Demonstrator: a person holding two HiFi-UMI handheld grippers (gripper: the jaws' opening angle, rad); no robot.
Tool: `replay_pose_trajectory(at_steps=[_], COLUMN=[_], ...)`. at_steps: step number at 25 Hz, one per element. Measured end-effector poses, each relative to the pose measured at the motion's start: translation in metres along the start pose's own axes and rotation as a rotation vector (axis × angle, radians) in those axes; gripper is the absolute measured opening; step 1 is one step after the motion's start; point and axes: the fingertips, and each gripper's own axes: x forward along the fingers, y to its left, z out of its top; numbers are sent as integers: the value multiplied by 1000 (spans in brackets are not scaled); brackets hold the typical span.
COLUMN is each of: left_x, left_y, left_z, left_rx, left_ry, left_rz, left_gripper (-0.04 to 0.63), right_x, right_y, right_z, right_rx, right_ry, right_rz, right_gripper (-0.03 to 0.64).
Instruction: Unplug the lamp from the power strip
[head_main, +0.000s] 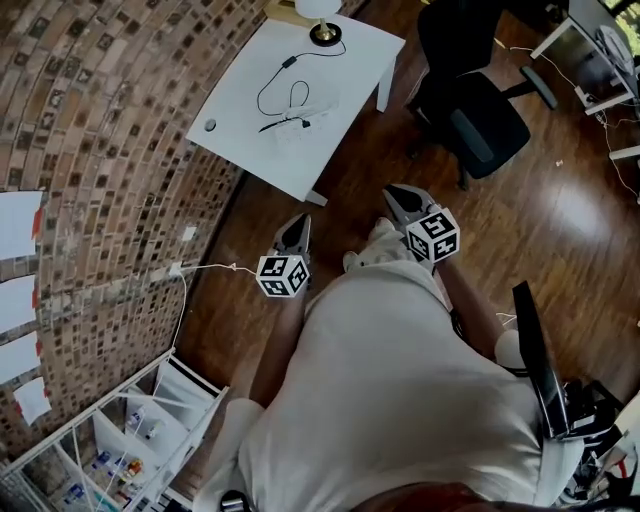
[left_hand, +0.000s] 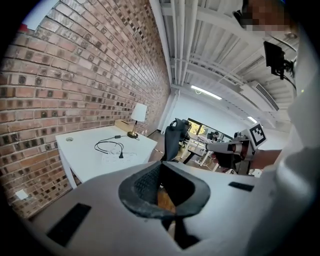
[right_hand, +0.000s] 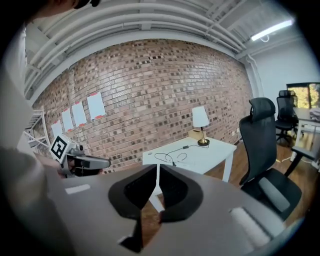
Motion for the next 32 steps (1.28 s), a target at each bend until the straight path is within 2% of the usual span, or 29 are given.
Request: replay_pose_trajectory(at_steps=[8,13,18,24,32], left_x=[37,55,71,92,94], left_y=[-7,-6,-3,-9,-2], left_z=[37,47,41,31,19], left_rx=[-32,-49,-80,-104,-138], left_ry=[-27,-31,-28,-16,17], left_rz=[85,125,174,197,232], left_gripper=[3,3,3,3,3], right_x=[25,40,53,62,74], right_y=[-48,-74,-90,-109,-124], right_z=[53,71,70,60,51], right_rx=[-53,-84,-106,-120,-107], right_ry=[6,15,37,66,103], right_rz=[83,112,152,188,195], right_gripper=[15,15,15,15,15])
